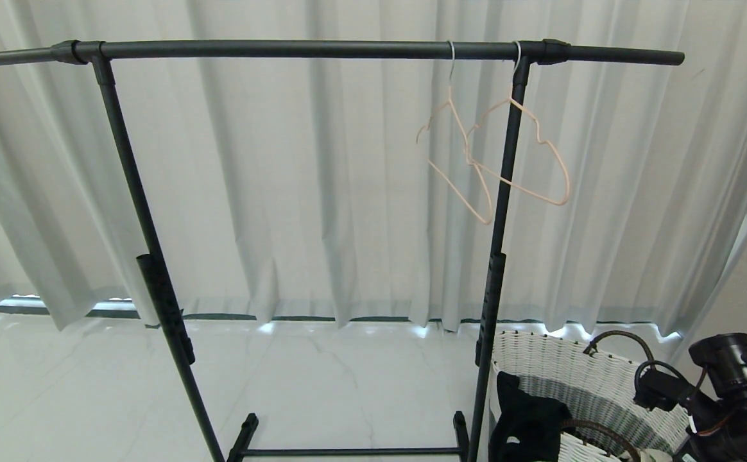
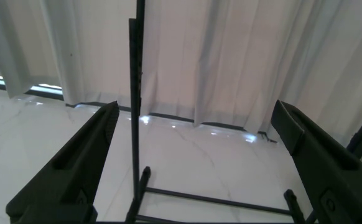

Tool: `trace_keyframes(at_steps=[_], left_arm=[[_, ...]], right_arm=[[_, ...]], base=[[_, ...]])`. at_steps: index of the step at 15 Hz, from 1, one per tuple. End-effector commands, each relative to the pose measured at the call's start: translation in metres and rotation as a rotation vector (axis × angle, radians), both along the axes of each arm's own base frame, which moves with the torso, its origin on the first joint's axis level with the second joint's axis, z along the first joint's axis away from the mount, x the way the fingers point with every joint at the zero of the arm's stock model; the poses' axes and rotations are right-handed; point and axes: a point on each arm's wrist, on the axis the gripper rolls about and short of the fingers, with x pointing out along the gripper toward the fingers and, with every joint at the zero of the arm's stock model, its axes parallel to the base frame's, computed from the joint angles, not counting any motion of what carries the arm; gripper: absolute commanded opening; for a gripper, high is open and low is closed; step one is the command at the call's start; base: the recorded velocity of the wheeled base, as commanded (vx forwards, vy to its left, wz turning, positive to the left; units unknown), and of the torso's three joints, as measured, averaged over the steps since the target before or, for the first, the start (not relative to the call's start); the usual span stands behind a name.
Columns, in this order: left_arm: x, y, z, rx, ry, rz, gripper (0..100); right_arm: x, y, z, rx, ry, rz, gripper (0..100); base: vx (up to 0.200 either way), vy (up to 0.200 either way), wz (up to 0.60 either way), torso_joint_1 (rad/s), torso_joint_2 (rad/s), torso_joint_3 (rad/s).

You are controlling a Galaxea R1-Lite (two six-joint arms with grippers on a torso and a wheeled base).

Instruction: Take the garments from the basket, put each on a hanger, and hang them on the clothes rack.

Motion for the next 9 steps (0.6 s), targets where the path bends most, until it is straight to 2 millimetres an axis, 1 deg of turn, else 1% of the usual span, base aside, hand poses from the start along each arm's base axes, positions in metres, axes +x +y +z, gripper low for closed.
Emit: trace_keyframes(at_steps=[1,3,4,8,9], left_arm=[[0.0001,0.0,0.0001,0.0,0.001,0.0,100],[0.0001,0.0,0.0001,0.0,0.001,0.0,100],[0.0001,0.0,0.0001,-0.001,0.001,0.0,100],[0.0001,0.0,0.0001,0.0,0.001,0.0,100],[0.0,0.0,0.0001,-0.001,-0.001,0.0,100]], right_arm=[[0.0007,-0.0025,-0.01,0.0,0.024,-0.011,100],[0.0019,-0.0039,-0.0108,0.001,0.018,-0.017,100],[0.0022,-0.0045,-0.011,0.002,0.016,-0.019,0],[0.0022,-0.0045,-0.0107,0.002,0.015,-0.019,0],[-0.0012,-0.0044,-0.0102,0.002,0.018,-0.019,0]], base=[[0.0,0.0,0.0,0.0,0.0,0.0],[0.0,0.0,0.0,0.0,0.0,0.0],[0.0,0.0,0.0,0.0,0.0,0.0],[0.0,0.0,0.0,0.0,0.0,0.0],[0.0,0.0,0.0,0.0,0.0,0.0]])
